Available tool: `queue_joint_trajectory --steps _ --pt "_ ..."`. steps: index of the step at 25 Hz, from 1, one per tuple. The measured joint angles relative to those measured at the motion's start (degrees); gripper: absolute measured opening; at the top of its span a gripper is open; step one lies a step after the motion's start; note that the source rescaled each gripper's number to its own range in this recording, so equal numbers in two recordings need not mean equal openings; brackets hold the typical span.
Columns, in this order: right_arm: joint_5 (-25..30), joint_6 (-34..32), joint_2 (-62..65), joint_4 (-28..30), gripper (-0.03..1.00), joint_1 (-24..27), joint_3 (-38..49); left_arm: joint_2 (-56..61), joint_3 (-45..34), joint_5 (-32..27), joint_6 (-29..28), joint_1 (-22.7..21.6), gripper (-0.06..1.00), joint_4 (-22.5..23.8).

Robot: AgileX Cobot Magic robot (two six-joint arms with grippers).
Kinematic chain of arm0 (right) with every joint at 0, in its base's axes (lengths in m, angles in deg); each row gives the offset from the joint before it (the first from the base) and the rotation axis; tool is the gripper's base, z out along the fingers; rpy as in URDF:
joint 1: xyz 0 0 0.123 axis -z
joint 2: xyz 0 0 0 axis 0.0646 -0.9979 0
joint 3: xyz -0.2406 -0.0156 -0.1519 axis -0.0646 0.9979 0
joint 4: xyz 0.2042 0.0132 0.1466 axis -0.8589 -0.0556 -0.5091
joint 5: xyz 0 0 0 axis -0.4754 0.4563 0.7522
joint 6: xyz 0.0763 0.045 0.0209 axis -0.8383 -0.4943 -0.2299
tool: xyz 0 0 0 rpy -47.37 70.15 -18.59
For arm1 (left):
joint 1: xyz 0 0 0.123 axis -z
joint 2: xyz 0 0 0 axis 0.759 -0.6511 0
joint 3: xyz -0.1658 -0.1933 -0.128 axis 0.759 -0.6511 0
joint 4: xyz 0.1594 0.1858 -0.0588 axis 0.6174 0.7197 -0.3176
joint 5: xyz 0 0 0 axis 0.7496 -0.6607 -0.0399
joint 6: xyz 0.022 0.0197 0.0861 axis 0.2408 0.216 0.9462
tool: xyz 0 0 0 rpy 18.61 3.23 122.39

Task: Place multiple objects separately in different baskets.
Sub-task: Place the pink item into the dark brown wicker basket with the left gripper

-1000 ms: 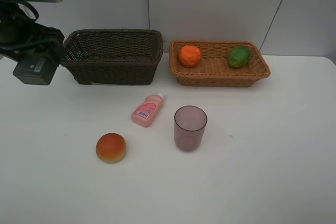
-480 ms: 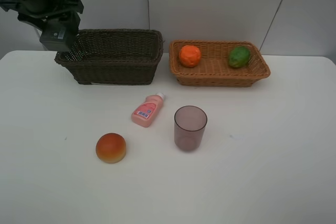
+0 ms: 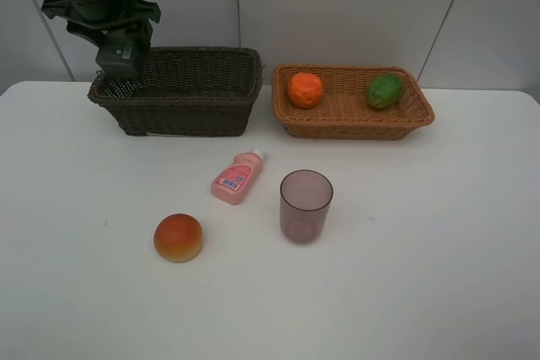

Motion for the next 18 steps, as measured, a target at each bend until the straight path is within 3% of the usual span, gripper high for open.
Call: queue_joint_trajectory --steps 18 --pt "0.00 0.00 0.00 0.00 0.70 0.00 0.00 -7.00 0.48 12.28 -2.95 0.23 0.81 4.45"
